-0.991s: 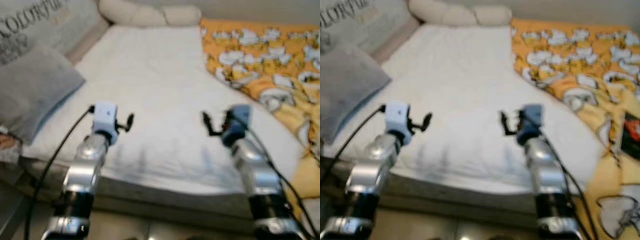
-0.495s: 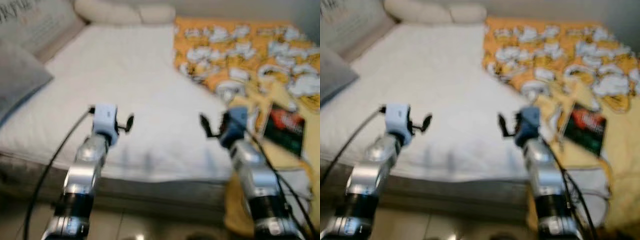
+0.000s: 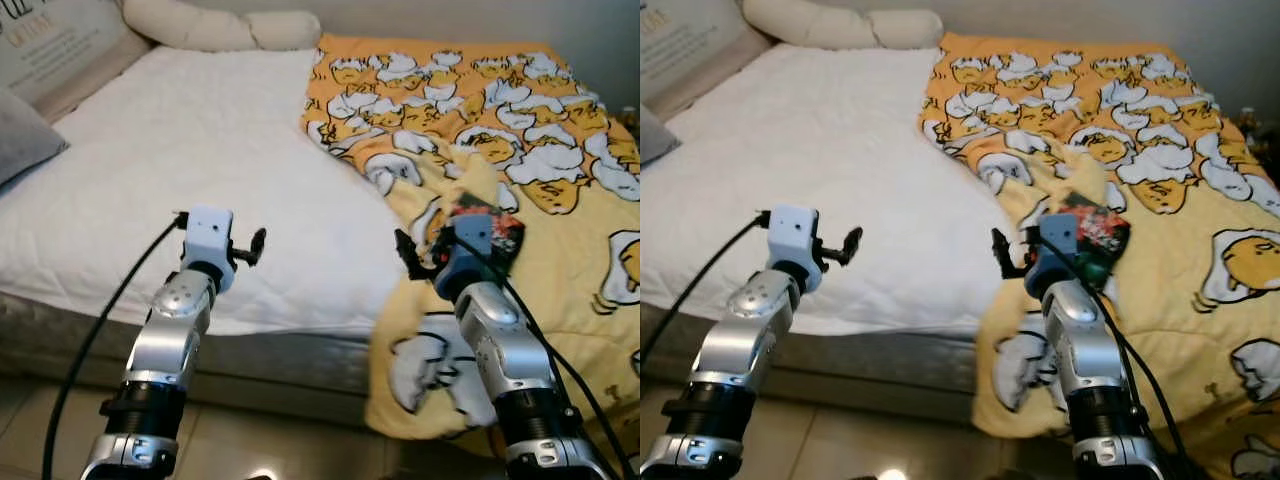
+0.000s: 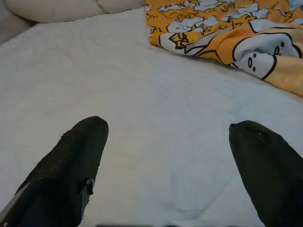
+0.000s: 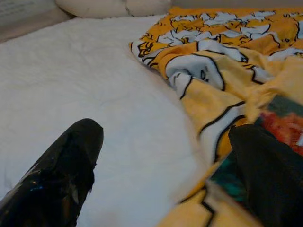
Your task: Clean up the room
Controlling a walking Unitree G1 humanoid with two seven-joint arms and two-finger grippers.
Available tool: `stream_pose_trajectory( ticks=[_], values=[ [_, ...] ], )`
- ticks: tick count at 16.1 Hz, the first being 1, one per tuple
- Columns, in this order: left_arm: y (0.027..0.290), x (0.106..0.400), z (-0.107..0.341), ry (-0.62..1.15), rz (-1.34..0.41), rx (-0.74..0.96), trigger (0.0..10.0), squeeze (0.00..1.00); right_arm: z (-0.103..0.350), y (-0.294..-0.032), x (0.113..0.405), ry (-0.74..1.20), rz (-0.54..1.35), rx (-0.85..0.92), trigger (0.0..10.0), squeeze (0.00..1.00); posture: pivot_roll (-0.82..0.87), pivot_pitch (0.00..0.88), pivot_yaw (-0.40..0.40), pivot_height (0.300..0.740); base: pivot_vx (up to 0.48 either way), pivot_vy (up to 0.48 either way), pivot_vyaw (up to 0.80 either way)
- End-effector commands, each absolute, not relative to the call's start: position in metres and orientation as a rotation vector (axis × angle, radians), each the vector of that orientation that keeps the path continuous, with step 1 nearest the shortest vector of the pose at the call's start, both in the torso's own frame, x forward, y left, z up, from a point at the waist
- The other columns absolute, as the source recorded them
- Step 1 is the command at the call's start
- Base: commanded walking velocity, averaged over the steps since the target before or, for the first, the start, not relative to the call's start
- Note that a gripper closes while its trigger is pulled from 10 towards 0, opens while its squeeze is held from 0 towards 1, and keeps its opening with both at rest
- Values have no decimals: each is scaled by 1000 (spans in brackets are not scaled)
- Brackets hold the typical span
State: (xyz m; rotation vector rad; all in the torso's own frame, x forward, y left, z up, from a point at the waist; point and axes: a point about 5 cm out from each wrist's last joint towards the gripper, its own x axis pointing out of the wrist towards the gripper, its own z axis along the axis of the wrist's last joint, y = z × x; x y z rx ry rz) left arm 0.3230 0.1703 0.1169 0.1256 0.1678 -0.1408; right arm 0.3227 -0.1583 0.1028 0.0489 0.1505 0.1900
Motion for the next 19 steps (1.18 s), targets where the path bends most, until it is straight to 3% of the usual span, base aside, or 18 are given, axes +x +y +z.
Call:
stream_pose_trajectory(
  ticks=[1, 2, 3, 4, 5, 13, 19],
  values=[
    [167, 324, 116, 180, -140, 123, 10000, 992, 102, -164, 322, 157, 178, 18, 10000, 0, -59, 0, 72, 740, 0, 0, 0],
    [167, 324, 116, 174, -145, 123, 10000, 929, 102, -163, 322, 157, 180, 13, 10000, 0, -59, 0, 72, 740, 0, 0, 0],
    [166, 324, 116, 172, -149, 125, 10000, 749, 101, -163, 322, 160, 176, 12, 10000, 0, -61, 0, 74, 740, 0, 0, 0],
    [166, 323, 116, 173, -153, 125, 10000, 212, 100, -164, 322, 165, 167, 13, 10000, 0, -62, 0, 76, 740, 0, 0, 0],
    [166, 323, 116, 173, -152, 133, 10000, 0, 100, -163, 322, 167, 167, 14, 10000, 0, -62, 0, 76, 740, 0, 0, 0],
    [167, 320, 115, 161, -166, 119, 10000, 0, 97, -162, 320, 170, 158, 8, 10000, 0, -61, 0, 80, 740, 0, 0, 0],
    [171, 318, 111, 175, -154, 96, 10000, 0, 96, -162, 320, 171, 152, -2, 10000, 0, -66, 0, 85, 740, 258, 0, -322]
  ],
)
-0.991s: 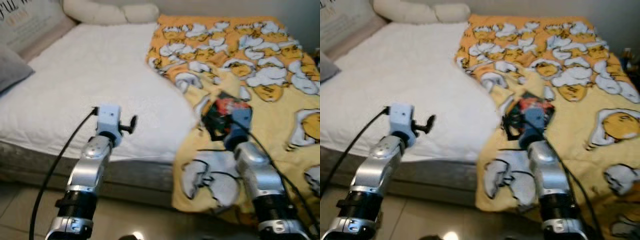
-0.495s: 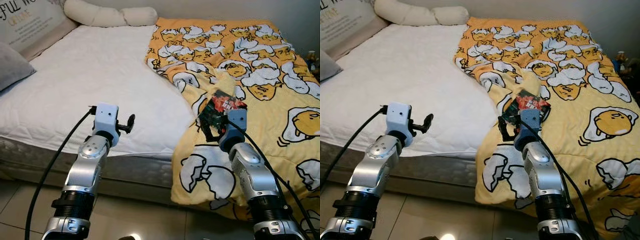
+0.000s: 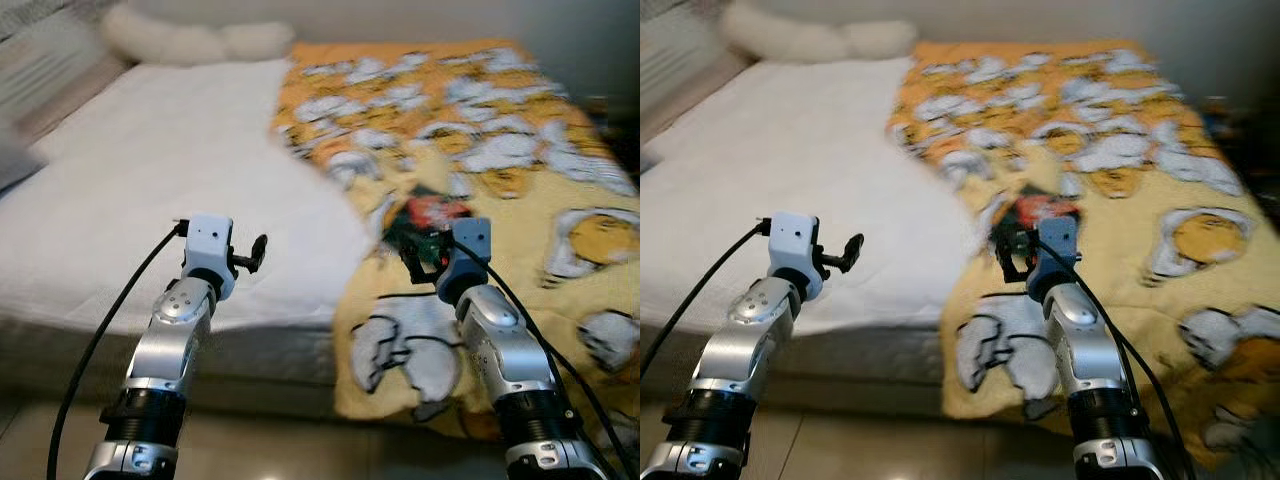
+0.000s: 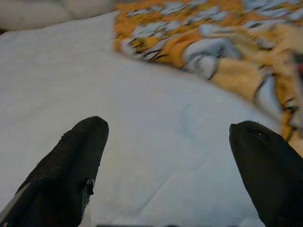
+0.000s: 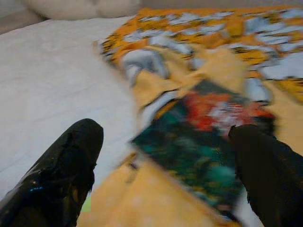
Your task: Clean up the room
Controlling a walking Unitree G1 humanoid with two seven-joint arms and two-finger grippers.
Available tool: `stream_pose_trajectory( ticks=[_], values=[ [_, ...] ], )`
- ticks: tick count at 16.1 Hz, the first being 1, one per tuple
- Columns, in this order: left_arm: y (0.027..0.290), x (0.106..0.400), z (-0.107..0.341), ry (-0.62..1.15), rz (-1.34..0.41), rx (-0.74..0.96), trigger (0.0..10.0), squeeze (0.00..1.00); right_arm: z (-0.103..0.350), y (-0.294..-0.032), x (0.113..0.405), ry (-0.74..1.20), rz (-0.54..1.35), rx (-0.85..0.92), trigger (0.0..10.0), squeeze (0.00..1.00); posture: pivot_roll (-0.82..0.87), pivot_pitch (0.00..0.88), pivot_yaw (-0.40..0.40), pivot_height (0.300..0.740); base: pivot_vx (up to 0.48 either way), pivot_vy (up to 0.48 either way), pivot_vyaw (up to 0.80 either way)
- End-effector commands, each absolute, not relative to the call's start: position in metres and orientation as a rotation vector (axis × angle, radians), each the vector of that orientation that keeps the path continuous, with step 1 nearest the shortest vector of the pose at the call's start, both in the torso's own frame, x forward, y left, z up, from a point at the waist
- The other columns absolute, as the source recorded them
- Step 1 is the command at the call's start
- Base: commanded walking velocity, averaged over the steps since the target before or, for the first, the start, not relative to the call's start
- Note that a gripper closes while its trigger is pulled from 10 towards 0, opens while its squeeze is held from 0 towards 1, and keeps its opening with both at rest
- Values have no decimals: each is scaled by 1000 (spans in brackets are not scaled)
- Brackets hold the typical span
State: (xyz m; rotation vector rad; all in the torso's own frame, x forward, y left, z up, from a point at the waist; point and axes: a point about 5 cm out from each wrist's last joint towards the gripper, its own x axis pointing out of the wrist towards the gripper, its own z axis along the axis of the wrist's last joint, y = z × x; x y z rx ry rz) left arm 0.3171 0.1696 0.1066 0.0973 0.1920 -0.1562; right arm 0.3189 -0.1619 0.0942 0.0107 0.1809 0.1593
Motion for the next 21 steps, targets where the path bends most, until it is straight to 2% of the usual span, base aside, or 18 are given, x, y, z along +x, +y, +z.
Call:
stream_pose_trajectory(
  ticks=[1, 6, 14, 18, 21],
  values=[
    [172, 318, 111, 177, -153, 94, 10000, 0, 96, -162, 320, 171, 152, -3, 10000, 0, -66, 0, 85, 740, 274, 0, -594],
    [173, 317, 110, 182, -148, 85, 10000, 0, 96, -162, 319, 171, 159, -17, 10000, 0, -65, 0, 84, 740, 299, 0, -800],
    [175, 317, 109, 187, -137, 78, 10000, 0, 97, -157, 319, 168, 207, -41, 10000, 0, -63, 0, 82, 740, 325, 0, 0],
    [176, 317, 109, 189, -137, 76, 10000, 0, 94, -159, 319, 203, 183, 23, 10000, 0, -62, 0, 82, 740, 341, 0, 0],
    [175, 317, 108, 192, -145, 77, 10000, 0, 94, -160, 319, 199, 191, 19, 10000, 0, -62, 0, 81, 740, 342, 0, -800]
  ],
)
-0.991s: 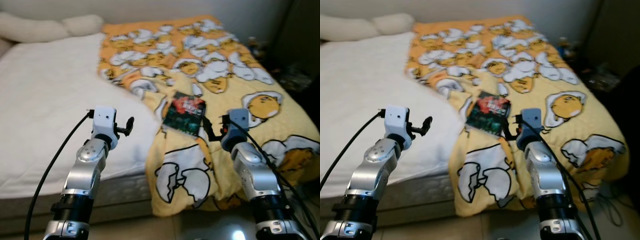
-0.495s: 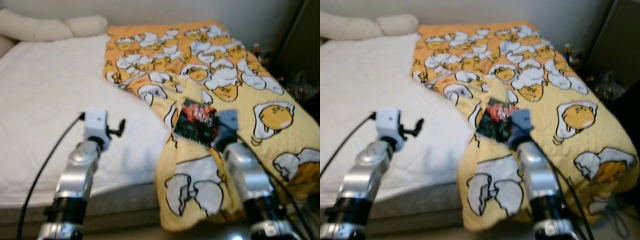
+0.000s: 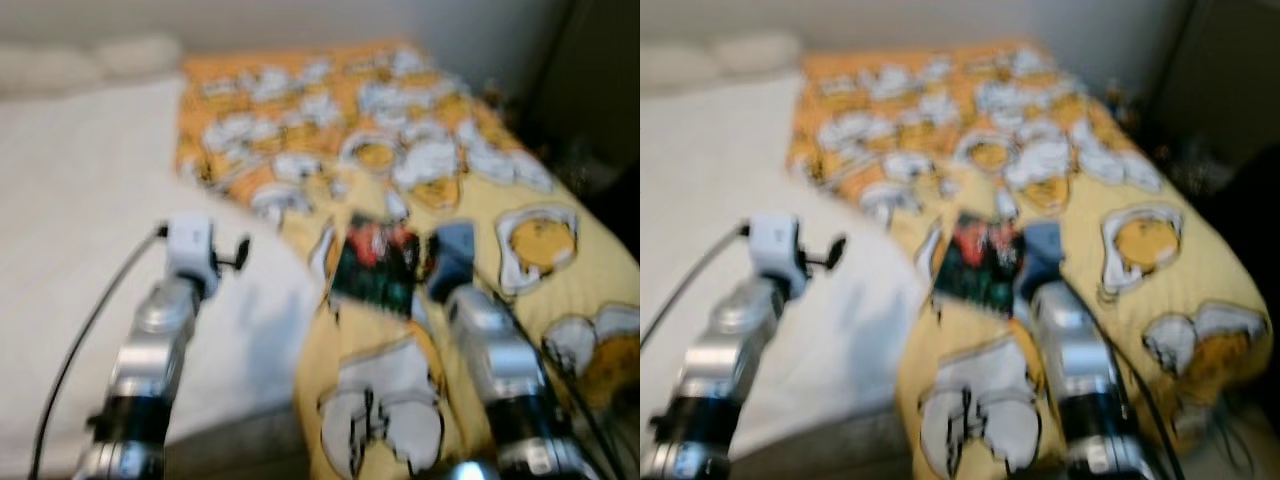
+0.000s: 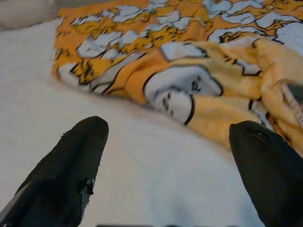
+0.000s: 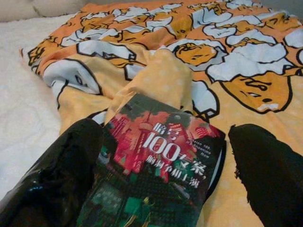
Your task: Clean up the room
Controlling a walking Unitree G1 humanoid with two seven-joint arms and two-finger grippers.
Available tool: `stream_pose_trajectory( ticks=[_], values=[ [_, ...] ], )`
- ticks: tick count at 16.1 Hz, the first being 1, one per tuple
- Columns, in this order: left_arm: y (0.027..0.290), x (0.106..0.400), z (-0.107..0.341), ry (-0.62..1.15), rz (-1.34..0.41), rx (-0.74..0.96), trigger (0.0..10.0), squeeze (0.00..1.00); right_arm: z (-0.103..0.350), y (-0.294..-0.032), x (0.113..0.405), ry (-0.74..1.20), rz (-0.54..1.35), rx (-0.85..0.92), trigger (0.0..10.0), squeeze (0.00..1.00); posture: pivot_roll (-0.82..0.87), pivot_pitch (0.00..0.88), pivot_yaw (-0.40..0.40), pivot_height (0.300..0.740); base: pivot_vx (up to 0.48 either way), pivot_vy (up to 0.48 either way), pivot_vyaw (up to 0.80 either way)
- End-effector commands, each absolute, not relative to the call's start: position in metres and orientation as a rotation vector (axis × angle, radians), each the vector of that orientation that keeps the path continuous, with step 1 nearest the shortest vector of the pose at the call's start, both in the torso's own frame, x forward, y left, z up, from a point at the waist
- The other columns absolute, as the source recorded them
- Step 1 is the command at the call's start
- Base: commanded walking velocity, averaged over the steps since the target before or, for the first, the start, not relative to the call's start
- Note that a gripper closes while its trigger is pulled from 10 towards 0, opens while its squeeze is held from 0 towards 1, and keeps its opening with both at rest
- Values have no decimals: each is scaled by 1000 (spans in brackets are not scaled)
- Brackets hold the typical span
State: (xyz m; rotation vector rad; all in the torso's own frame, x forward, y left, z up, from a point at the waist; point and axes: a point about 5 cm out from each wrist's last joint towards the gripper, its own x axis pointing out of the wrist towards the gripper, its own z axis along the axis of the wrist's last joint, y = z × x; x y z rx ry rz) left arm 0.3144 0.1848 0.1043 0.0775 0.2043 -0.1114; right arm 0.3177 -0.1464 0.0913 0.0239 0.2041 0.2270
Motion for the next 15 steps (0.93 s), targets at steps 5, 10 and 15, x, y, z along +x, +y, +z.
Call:
stream_pose_trajectory(
  ticks=[5, 10, 15],
  values=[
    [172, 316, 110, 183, -164, 85, 10000, 0, 97, -161, 318, 207, 211, 93, 10000, 0, -57, 0, 80, 740, 130, 0, -140],
    [170, 315, 110, 188, -193, 108, 10000, 0, 98, -167, 319, 214, 203, 124, 10000, 0, -56, 0, 88, 740, 0, 0, 0],
    [167, 313, 110, 200, -228, 124, 10000, 0, 96, -166, 318, 253, 216, 161, 10000, 0, -45, 0, 81, 740, 0, 0, 0]
  ],
)
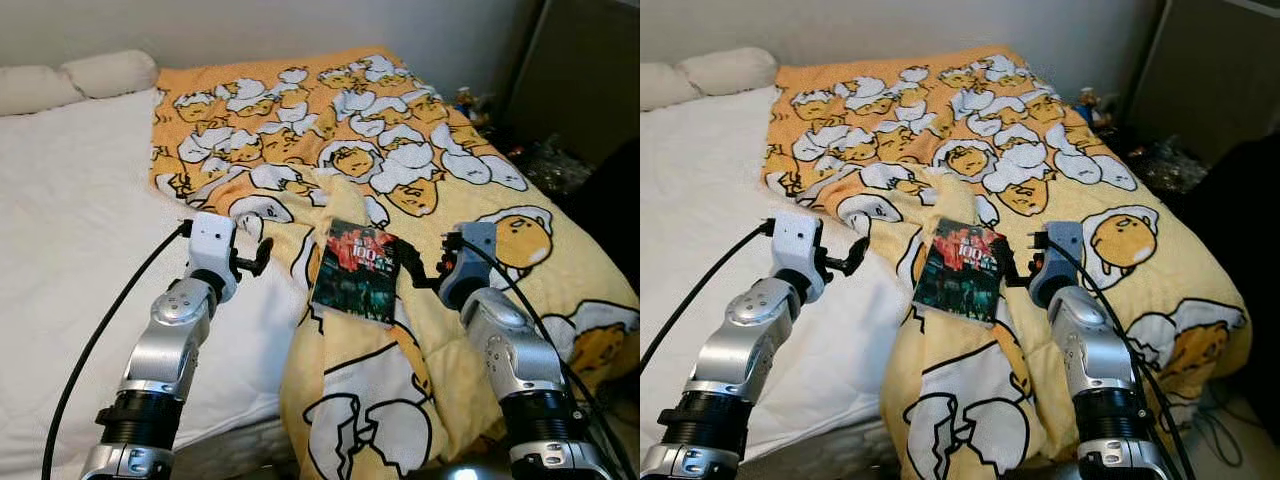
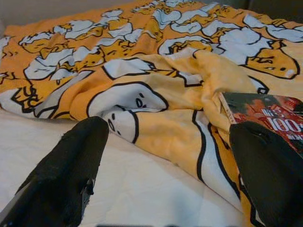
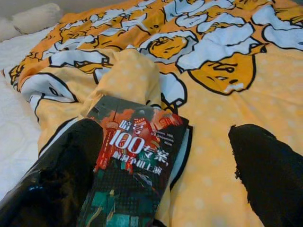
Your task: Clean up the room
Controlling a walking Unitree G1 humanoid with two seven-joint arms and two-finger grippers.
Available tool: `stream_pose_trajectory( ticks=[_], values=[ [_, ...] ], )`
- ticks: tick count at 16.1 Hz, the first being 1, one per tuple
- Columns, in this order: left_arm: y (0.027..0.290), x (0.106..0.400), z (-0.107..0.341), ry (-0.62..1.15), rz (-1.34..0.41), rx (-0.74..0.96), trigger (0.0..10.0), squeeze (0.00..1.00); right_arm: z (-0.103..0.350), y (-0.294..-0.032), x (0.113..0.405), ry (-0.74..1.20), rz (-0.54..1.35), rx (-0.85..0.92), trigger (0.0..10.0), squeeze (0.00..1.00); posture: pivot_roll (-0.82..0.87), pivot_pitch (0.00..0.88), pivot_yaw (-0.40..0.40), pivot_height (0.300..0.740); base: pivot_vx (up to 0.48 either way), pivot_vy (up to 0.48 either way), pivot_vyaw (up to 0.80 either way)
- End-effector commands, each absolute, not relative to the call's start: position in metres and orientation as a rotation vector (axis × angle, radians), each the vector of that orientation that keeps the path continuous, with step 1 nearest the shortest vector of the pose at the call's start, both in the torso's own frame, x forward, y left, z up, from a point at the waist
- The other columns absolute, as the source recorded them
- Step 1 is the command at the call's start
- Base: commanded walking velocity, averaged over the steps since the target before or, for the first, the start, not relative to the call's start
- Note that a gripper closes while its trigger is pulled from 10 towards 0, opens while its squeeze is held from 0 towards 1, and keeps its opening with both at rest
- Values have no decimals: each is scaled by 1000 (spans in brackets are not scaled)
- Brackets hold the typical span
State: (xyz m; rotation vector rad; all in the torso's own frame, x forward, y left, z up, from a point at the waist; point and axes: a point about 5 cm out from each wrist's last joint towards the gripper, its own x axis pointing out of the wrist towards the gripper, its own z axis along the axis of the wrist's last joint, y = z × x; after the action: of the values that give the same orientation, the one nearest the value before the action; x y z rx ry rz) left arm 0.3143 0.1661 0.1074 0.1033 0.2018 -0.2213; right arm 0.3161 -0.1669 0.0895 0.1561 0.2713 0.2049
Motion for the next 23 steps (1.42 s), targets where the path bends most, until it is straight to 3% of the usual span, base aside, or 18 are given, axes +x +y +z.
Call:
stream_pose_trajectory(
  ticks=[1, 13, 17, 23],
  values=[
    [167, 313, 109, 203, -232, 126, 10000, 0, 94, -165, 317, 262, 219, 158, 10000, 0, -45, 0, 81, 740, 0, 0, 0],
    [162, 312, 107, 225, -276, 143, 10000, 0, 93, -170, 318, 301, 205, 168, 10000, 0, -52, 0, 92, 740, 0, 0, 0],
    [154, 312, 106, 233, -337, 147, 10000, 0, 91, -179, 315, 428, 249, 513, 10000, 0, -66, 0, 95, 740, 0, 0, 0],
    [143, 312, 107, 245, -443, 161, 10000, 0, 95, -194, 307, 675, 357, 790, 10000, 0, -75, 0, 92, 740, 0, 0, 0]
  ],
)
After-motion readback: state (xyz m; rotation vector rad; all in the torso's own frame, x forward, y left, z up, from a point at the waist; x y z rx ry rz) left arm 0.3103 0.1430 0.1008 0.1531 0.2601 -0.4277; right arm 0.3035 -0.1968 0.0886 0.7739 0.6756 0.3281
